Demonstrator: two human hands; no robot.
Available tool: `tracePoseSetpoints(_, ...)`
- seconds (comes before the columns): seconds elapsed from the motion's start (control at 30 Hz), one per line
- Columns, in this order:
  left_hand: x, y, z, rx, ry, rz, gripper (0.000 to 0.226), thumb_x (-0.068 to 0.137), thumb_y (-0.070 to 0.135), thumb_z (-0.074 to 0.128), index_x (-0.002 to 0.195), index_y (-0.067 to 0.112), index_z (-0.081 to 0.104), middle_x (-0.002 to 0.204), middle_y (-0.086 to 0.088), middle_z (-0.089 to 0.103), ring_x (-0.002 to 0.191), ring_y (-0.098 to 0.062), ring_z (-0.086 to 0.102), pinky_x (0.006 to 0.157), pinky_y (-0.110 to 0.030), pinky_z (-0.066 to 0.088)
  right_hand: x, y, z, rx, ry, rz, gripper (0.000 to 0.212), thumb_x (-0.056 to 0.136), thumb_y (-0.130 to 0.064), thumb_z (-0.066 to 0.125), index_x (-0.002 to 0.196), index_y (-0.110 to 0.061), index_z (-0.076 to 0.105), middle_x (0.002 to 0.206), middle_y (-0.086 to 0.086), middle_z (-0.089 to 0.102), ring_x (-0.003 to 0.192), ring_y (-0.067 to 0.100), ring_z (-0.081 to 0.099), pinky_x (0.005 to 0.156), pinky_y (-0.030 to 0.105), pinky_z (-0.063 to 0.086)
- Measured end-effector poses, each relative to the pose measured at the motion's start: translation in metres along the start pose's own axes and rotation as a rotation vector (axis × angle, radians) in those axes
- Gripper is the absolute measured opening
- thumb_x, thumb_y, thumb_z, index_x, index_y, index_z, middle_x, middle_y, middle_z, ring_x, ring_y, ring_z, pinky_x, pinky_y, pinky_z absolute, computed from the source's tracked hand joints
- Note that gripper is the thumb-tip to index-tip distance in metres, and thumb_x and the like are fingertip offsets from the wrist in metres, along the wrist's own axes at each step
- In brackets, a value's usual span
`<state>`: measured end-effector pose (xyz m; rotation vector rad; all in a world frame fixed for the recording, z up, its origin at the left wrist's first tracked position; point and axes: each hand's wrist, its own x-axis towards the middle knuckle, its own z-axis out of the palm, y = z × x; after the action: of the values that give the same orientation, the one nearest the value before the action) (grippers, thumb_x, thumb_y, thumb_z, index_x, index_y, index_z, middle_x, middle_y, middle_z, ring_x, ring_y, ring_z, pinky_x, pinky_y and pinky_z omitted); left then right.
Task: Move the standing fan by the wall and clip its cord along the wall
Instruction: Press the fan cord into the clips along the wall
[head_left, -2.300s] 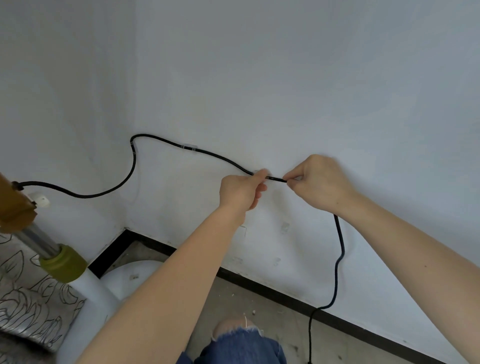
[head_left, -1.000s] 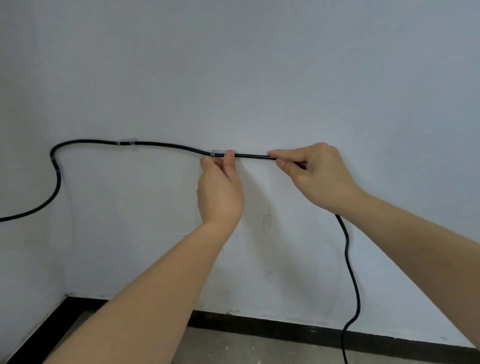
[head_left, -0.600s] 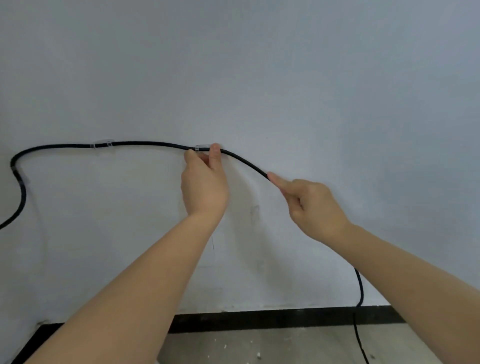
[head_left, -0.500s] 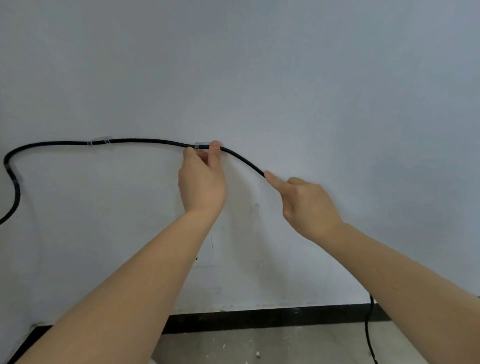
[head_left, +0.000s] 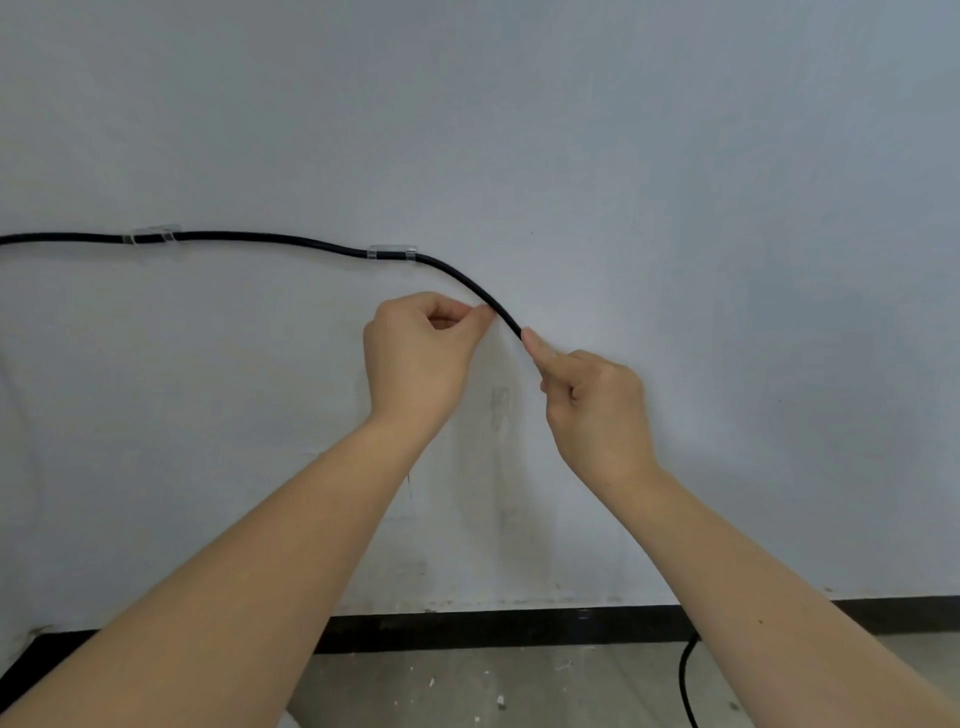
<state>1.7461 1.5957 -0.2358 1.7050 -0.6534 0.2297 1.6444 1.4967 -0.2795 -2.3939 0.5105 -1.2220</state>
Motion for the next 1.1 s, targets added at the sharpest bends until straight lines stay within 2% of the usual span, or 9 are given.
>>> tracePoseSetpoints(0.07, -0.002, 0.000, -0.001, -0.007, -0.036, 0.016, 0.018, 0.072, 0.041, 0.076, 0.068, 0.025, 0.072, 0.059, 0.014, 0.067, 0.054, 0.006, 0.059, 0.049, -0.004, 0.040, 0.000, -0.001, 0.002, 0.050, 0.011, 0.019, 0.047, 0.089, 0.000, 0.044, 0.124, -0.026, 0.061, 0.073, 0.019, 0.064, 0.069, 0.034, 0.059, 0.067, 0.043, 0.052)
tracePoseSetpoints(0.3, -0.002, 0.006, 0.007, 0.009, -0.041, -0.012, 0.018, 0.073, 0.039, 0.077, 0.064, 0.025, 0.071, 0.053, 0.012, 0.064, 0.044, 0.001, 0.053, 0.055, -0.019, 0.043, -0.008, 0.010, 0.006, 0.201, 0.048, 0.069, 0.040, 0.089, -0.008, 0.048, 0.118, -0.028, 0.065, 0.074, 0.009, 0.069, 0.067, 0.023, 0.060, 0.066, 0.035, 0.052)
tracePoseSetpoints(0.43, -0.001, 0.010, 0.005, 0.018, -0.050, -0.037, 0.019, 0.072, 0.038, 0.078, 0.063, 0.023, 0.070, 0.056, 0.010, 0.064, 0.049, -0.006, 0.054, 0.057, -0.021, 0.046, -0.037, 0.033, -0.001, 0.337, 0.056, 0.163, 0.040, 0.090, -0.009, 0.055, 0.109, -0.042, 0.067, 0.067, 0.008, 0.064, 0.058, 0.013, 0.053, 0.059, 0.026, 0.045)
tracePoseSetpoints(0.53, -0.004, 0.012, 0.007, 0.017, -0.045, -0.050, 0.018, 0.073, 0.037, 0.077, 0.065, 0.022, 0.071, 0.058, 0.009, 0.064, 0.050, -0.006, 0.054, 0.057, -0.021, 0.046, -0.056, 0.039, -0.005, 0.403, 0.039, 0.223, 0.046, 0.090, -0.008, 0.057, 0.100, -0.052, 0.063, 0.067, 0.012, 0.063, 0.056, 0.017, 0.050, 0.056, 0.026, 0.043)
tracePoseSetpoints(0.63, -0.009, 0.013, 0.010, 0.020, -0.071, -0.057, 0.017, 0.078, 0.032, 0.073, 0.065, 0.022, 0.069, 0.058, 0.009, 0.063, 0.051, -0.006, 0.054, 0.056, -0.020, 0.041, -0.058, 0.037, -0.002, 0.381, -0.018, 0.253, 0.036, 0.090, -0.010, 0.055, 0.109, -0.038, 0.067, 0.078, 0.012, 0.073, 0.064, 0.024, 0.062, 0.063, 0.031, 0.052)
tracePoseSetpoints(0.73, -0.015, 0.010, 0.011, 0.022, -0.138, -0.091, 0.013, 0.079, 0.026, 0.074, 0.068, 0.019, 0.070, 0.064, 0.005, 0.066, 0.056, -0.011, 0.056, 0.060, -0.022, 0.045, -0.058, 0.033, 0.002, 0.354, -0.074, 0.266, 0.032, 0.089, -0.011, 0.053, 0.111, -0.028, 0.069, 0.070, 0.002, 0.074, 0.044, 0.016, 0.049, 0.050, 0.024, 0.046)
tracePoseSetpoints(0.93, -0.024, -0.001, 0.008, 0.067, -0.254, -0.100, 0.006, 0.082, 0.016, 0.070, 0.076, 0.017, 0.069, 0.063, 0.004, 0.065, 0.060, -0.012, 0.061, 0.061, -0.025, 0.049, -0.058, 0.024, 0.003, 0.314, -0.164, 0.230, 0.031, 0.088, -0.011, 0.053, 0.109, -0.025, 0.071, 0.051, 0.002, 0.065, 0.037, 0.006, 0.037, 0.042, 0.009, 0.032)
tracePoseSetpoints(1.03, -0.027, -0.008, 0.006, 0.104, -0.221, -0.063, 0.005, 0.085, 0.014, 0.066, 0.080, 0.017, 0.067, 0.066, 0.004, 0.064, 0.069, -0.016, 0.065, 0.070, -0.036, 0.058, -0.058, 0.022, 0.001, 0.402, -0.238, 0.244, 0.029, 0.089, -0.015, 0.055, 0.107, -0.031, 0.070, 0.054, 0.001, 0.066, 0.045, 0.010, 0.041, 0.047, 0.017, 0.037)
tracePoseSetpoints(1.1, -0.028, -0.012, 0.006, 0.110, -0.203, -0.050, 0.003, 0.086, 0.013, 0.064, 0.085, 0.015, 0.066, 0.069, 0.003, 0.065, 0.076, -0.022, 0.067, 0.074, -0.043, 0.058, -0.058, 0.026, -0.003, 0.462, -0.300, 0.261, 0.028, 0.090, -0.018, 0.055, 0.106, -0.036, 0.070, 0.048, -0.008, 0.059, 0.047, 0.010, 0.039, 0.052, 0.021, 0.038)
